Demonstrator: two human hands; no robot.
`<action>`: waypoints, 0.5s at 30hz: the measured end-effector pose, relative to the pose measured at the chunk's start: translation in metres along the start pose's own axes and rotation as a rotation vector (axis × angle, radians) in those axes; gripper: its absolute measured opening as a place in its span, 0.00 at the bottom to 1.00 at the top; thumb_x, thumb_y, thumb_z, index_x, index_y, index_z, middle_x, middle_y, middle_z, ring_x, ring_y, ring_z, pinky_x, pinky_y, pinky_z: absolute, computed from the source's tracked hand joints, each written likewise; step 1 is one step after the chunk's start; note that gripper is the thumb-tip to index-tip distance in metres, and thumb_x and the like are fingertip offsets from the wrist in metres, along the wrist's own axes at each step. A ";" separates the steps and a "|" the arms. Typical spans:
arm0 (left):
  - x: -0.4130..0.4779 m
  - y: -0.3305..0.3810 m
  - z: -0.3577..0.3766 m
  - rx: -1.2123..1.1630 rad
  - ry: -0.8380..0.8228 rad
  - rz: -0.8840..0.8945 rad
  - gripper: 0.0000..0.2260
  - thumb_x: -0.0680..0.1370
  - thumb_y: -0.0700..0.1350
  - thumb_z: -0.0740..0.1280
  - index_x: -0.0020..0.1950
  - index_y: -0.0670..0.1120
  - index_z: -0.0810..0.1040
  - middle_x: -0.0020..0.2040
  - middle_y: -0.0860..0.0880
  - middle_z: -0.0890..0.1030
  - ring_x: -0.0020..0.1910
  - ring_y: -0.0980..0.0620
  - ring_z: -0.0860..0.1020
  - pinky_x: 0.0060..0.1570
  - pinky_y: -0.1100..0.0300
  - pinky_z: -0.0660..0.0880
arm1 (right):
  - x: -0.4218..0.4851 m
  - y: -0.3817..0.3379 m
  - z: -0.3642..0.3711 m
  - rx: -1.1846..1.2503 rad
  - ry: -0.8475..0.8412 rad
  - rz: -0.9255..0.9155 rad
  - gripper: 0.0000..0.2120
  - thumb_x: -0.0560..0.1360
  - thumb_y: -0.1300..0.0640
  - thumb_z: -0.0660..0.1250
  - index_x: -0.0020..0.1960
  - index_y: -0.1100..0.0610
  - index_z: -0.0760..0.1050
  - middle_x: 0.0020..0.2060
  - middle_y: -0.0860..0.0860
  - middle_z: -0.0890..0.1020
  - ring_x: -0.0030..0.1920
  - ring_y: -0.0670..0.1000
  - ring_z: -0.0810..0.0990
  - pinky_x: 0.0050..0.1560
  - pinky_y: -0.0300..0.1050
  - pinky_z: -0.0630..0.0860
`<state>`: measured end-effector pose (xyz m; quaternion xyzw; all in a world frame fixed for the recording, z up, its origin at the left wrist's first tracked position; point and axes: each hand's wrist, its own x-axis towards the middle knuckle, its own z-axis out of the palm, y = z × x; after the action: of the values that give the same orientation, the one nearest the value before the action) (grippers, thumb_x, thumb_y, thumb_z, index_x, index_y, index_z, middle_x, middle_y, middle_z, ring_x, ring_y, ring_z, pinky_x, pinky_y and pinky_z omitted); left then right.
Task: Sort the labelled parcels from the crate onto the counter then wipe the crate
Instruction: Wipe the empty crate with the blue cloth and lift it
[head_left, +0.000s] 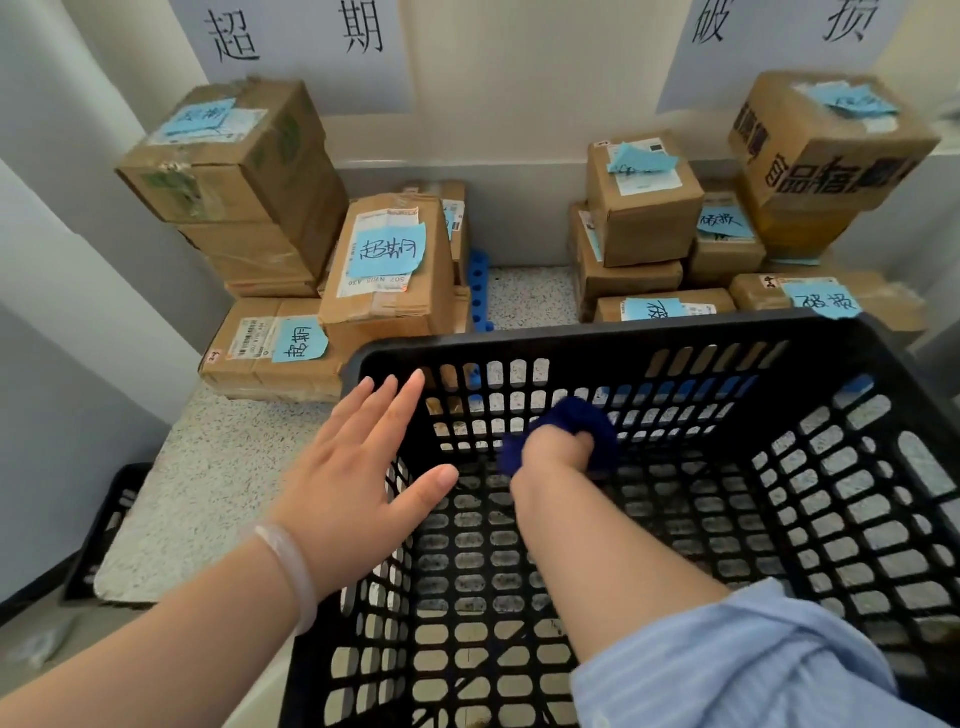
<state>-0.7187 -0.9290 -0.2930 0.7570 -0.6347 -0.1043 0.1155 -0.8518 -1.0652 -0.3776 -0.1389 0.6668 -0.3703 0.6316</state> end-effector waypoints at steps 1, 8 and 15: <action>0.000 0.000 0.000 -0.006 0.000 -0.004 0.38 0.69 0.77 0.39 0.76 0.65 0.37 0.79 0.60 0.46 0.77 0.62 0.38 0.73 0.62 0.38 | -0.009 0.007 0.006 0.004 -0.075 -0.002 0.27 0.81 0.61 0.58 0.75 0.41 0.57 0.57 0.40 0.69 0.54 0.53 0.78 0.36 0.39 0.75; 0.000 0.000 0.001 -0.123 0.036 -0.024 0.34 0.71 0.74 0.40 0.74 0.66 0.36 0.79 0.60 0.46 0.77 0.63 0.41 0.72 0.66 0.38 | -0.069 0.033 0.037 -0.225 -0.694 0.081 0.05 0.82 0.59 0.60 0.56 0.53 0.72 0.42 0.51 0.77 0.40 0.49 0.75 0.37 0.42 0.76; -0.003 0.003 -0.001 -0.215 0.056 -0.111 0.30 0.77 0.68 0.48 0.76 0.64 0.41 0.80 0.59 0.45 0.75 0.66 0.39 0.72 0.65 0.39 | -0.076 0.025 0.032 -0.558 -0.631 -0.131 0.16 0.79 0.54 0.63 0.66 0.47 0.71 0.57 0.55 0.80 0.54 0.57 0.80 0.55 0.56 0.79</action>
<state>-0.7221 -0.9266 -0.2913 0.7768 -0.5735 -0.1567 0.2075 -0.8020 -1.0088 -0.3363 -0.4531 0.5051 -0.1542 0.7182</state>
